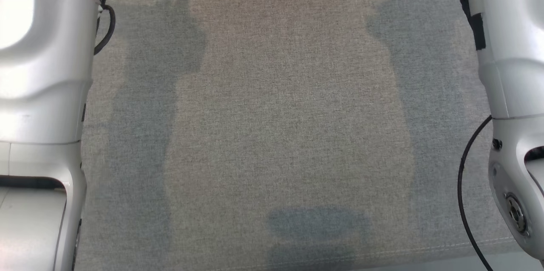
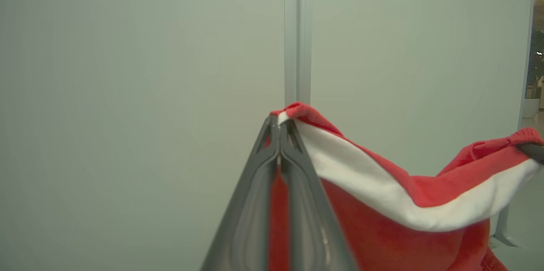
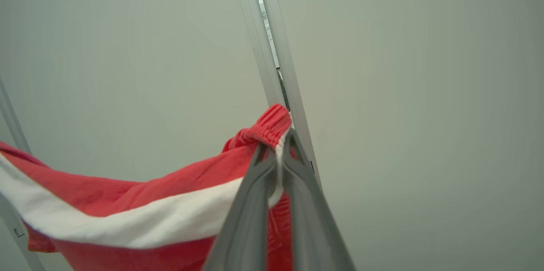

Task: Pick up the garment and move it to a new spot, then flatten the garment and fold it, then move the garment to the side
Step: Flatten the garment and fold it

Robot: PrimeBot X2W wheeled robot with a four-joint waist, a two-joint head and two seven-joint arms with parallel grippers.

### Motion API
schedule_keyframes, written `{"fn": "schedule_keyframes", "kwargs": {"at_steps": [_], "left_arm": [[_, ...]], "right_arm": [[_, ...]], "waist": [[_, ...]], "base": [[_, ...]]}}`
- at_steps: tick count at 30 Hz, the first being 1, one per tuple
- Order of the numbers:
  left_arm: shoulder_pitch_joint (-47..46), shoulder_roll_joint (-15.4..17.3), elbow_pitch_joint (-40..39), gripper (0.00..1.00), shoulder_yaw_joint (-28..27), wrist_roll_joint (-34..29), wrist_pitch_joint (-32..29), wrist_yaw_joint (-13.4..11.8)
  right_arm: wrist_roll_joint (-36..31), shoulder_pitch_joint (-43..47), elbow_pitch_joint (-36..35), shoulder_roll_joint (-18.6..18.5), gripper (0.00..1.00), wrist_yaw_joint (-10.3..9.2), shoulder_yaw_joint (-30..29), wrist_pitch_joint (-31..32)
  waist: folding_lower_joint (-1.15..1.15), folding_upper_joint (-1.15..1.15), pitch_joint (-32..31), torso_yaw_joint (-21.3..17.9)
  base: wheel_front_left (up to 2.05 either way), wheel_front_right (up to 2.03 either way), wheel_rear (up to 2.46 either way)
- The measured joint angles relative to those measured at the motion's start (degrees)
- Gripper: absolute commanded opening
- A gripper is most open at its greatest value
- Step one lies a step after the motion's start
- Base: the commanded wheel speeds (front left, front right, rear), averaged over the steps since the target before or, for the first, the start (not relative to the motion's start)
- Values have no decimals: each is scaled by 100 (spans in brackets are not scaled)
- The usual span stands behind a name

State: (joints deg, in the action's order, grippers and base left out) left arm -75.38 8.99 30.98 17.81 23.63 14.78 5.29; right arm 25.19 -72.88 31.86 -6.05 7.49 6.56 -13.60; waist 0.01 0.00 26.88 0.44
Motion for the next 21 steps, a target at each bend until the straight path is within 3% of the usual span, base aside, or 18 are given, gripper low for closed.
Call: {"fn": "schedule_keyframes", "kwargs": {"at_steps": [9, 16, 21], "left_arm": [[26, -361, 1637, 0, -389, 291, 16, 158], [772, -500, 2104, 0, -534, 538, 18, 202], [1854, -589, 1819, 0, -390, 767, 16, 203]], "right_arm": [[304, -294, 1638, 132, 0, 0, 392, -141], [655, 407, 2041, 78, 0, 0, 633, -146], [1037, 1456, 1858, -14, 0, 0, 890, -146]], "waist": [[0, 0, 76, 33], [0, 0, 134, 94], [0, 0, 9, 119]], "base": [[0, 0, 0], [0, 0, 0], [0, 0, 0]]}}
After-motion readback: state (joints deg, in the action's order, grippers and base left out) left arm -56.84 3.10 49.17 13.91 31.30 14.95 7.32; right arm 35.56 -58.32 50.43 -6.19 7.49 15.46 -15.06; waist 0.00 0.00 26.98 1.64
